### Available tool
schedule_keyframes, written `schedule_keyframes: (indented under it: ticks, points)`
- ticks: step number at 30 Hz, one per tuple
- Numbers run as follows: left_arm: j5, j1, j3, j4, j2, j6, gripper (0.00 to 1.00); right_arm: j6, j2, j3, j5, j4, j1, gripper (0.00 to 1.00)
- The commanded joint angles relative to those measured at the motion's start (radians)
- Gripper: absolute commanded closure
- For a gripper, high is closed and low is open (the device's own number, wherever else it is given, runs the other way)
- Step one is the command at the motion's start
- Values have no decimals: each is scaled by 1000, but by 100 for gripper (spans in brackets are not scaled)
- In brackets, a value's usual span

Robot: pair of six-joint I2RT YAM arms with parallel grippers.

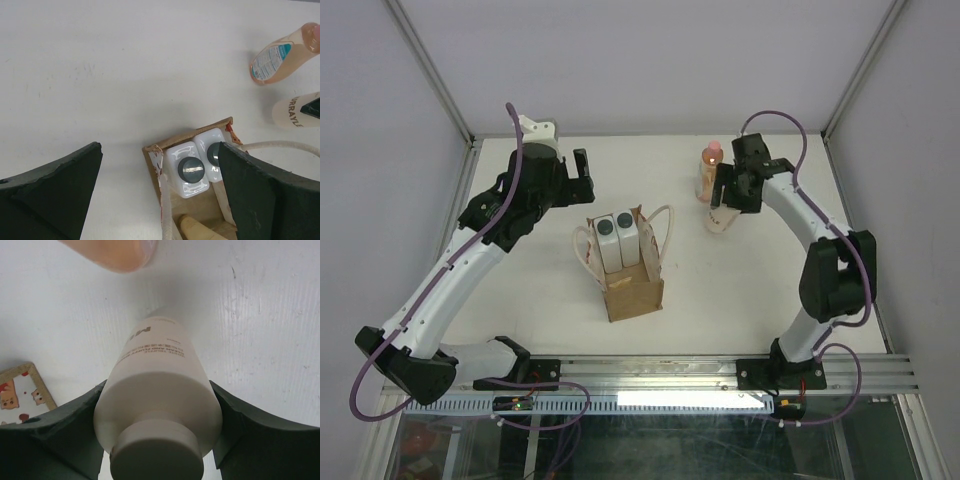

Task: Take the personal care products out of the canvas bag

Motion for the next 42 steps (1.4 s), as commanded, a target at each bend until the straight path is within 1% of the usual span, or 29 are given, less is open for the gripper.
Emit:
schedule_keyframes:
  ticks: [1,7,10,14,15,16,18,22,24,25,27,31,33,35,39,42]
  points:
    - [-27,8,30,60,-34,50,1,-51,41,135,29,154,4,95]
    - [-43,8,20,63,-46,49,1,-81,120,156,61,185,44,95]
    - [-42,8,14,64,-50,42,1,-93,161,185,114,170,65,94]
    - [-34,8,8,60,-57,35,1,-101,207,226,139,150,72,91]
    - [-33,8,8,58,-59,34,1,-98,217,234,145,142,74,89]
    - [-32,8,7,59,-61,34,1,-94,225,241,148,135,74,84]
    - [-27,8,9,57,-63,31,1,-87,235,249,150,126,75,70]
    - [-11,8,14,57,-60,23,1,-81,235,263,129,108,77,36]
    - [2,8,15,57,-58,14,1,-82,227,278,123,84,81,22]
    - [7,8,15,57,-57,9,1,-82,217,282,123,72,83,18]
    - [25,8,12,56,-57,-3,1,-82,184,279,114,54,86,11]
    - [73,8,3,54,-58,-39,1,-62,71,219,99,22,94,7]
    - [97,8,-10,54,-63,-63,1,-52,-28,126,86,20,97,3]
    - [120,8,-28,54,-71,-94,1,-28,-118,32,78,-1,99,2]
    - [171,8,-79,54,-92,-168,1,46,-349,-215,-6,-5,107,3]
    - [178,8,-107,50,-111,-187,1,99,-527,-376,-90,-8,115,4]
